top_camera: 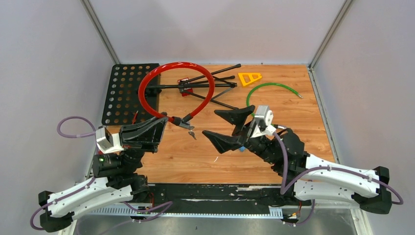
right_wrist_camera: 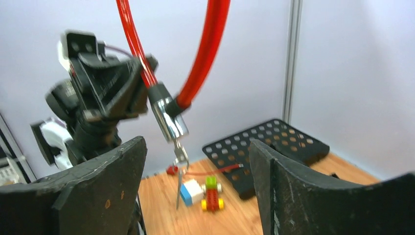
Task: Lock with the key
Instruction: Lock the lock.
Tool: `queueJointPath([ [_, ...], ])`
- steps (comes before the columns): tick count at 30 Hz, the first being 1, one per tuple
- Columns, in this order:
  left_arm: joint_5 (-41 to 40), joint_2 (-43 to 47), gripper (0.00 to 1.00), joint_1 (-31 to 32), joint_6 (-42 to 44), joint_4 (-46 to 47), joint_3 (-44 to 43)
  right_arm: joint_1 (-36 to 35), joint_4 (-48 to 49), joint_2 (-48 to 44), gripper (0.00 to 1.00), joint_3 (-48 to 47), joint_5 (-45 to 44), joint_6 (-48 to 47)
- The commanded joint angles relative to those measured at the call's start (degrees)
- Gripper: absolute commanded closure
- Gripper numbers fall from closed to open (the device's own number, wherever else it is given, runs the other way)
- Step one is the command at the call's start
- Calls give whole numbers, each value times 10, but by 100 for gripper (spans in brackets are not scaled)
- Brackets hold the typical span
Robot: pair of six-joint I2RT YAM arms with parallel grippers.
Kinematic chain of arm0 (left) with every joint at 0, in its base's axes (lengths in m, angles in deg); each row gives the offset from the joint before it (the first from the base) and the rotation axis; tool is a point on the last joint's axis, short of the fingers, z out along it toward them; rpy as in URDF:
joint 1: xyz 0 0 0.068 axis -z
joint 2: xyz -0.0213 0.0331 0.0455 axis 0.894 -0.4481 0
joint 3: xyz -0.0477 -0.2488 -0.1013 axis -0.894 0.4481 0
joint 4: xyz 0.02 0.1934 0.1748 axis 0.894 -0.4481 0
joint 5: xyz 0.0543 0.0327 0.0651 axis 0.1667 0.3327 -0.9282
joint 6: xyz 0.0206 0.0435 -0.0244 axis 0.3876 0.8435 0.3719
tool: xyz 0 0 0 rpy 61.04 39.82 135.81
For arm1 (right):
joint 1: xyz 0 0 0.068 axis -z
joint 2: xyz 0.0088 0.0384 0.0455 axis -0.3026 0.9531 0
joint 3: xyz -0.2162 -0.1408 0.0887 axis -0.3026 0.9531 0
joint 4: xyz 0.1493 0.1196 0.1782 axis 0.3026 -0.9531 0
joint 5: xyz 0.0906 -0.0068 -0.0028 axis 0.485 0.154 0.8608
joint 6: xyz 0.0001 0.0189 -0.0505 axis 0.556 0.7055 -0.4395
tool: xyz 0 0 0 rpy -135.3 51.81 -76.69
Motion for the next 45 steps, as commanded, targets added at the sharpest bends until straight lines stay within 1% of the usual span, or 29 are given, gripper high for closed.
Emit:
queueJointPath([
  [1, 11, -4, 100, 1, -12, 42, -24, 2, 66, 2, 21, -49, 11, 36],
  [6, 19, -6, 100, 2, -14, 38, -26, 5, 29, 48, 20, -129, -5, 60],
  [8, 23, -6, 100, 1, -16, 38, -26, 7, 39, 62, 20, -139, 4, 71],
  [12, 31, -7, 100, 1, -18, 38, -28, 15, 36, 82, 23, -154, -13, 91],
  [15, 34, -6, 100, 1, -18, 37, -29, 22, 33, 87, 28, -152, -21, 105],
  [17, 35, -5, 100, 2, -17, 36, -28, 25, 33, 88, 35, -151, -17, 118],
  [19, 35, -4, 100, 2, -19, 36, -26, 26, 30, 91, 46, -153, -12, 122],
  [20, 35, -4, 100, 1, -19, 34, -27, 26, 29, 92, 57, -155, -10, 121],
  [21, 35, -3, 100, 1, -19, 31, -26, 26, 26, 92, 76, -158, -10, 120],
  [22, 34, -3, 100, 1, -20, 19, -28, 26, 21, 92, 87, -163, -14, 117],
  [23, 34, -1, 100, 1, -20, -4, -34, 26, 14, 91, 94, -168, -21, 110],
  [24, 37, 1, 100, 1, -17, -43, -46, 26, 5, 90, 99, -174, -29, 103],
  [28, 46, 8, 100, 2, 8, -177, -91, 26, -24, 77, 100, -192, -68, 62],
  [34, 32, 34, 100, 1, 18, -247, -89, 27, -43, 51, 100, -204, -111, 13],
  [41, 31, 34, 100, 1, 17, -255, -85, 31, -50, 37, 100, -203, -126, 9],
  [45, 32, 27, 100, 1, 18, -223, -75, 30, -63, 47, 100, -207, -110, 22],
])
